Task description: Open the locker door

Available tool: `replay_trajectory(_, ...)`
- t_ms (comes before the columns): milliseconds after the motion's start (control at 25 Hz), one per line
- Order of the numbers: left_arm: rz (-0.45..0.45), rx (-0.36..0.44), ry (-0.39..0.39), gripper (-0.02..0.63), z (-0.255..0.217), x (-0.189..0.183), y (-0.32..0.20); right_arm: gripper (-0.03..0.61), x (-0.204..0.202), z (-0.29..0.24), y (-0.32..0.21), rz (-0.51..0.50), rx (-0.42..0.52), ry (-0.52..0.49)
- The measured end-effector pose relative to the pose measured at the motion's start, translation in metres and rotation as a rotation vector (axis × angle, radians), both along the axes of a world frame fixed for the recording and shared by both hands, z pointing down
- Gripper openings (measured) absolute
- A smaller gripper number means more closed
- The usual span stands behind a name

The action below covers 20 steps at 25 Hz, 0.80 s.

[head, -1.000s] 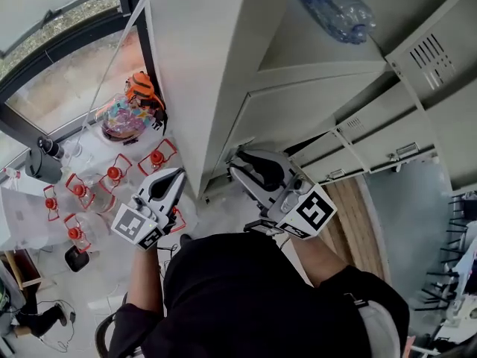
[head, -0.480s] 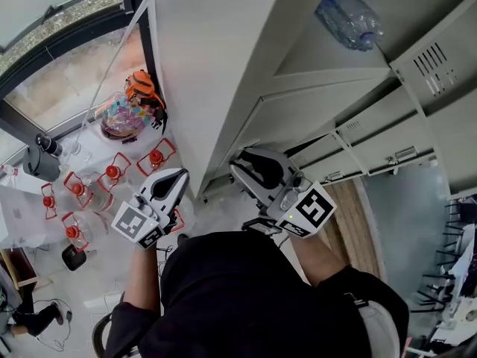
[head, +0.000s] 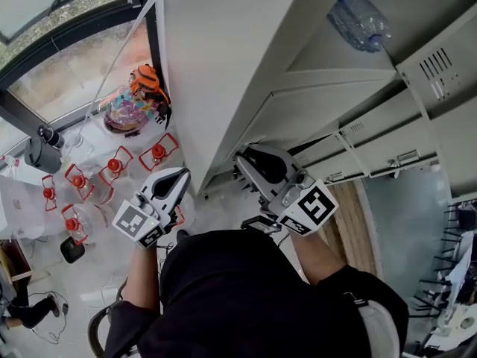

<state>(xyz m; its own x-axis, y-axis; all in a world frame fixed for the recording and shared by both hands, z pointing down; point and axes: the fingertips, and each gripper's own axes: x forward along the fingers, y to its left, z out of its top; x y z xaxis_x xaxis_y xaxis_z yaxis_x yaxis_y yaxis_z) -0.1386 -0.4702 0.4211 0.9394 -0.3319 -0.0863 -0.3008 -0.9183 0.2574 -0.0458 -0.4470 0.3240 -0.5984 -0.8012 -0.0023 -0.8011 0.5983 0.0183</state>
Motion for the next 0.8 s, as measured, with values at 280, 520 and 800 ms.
replay_trajectory(280,-0.02,0.0,-0.019,0.015,0.005,-0.006,0.007,0.044,-0.001,0.0,0.004,-0.002,-0.002,-0.01)
replay_trajectory(520,-0.03,0.016,-0.005,0.015,0.002,-0.009,0.016,0.044,0.001,0.0,0.011,-0.019,0.006,-0.027)
replay_trajectory(800,-0.069,0.004,-0.014,0.015,0.006,-0.015,0.029,0.043,0.003,0.0,0.023,-0.059,0.02,-0.045)
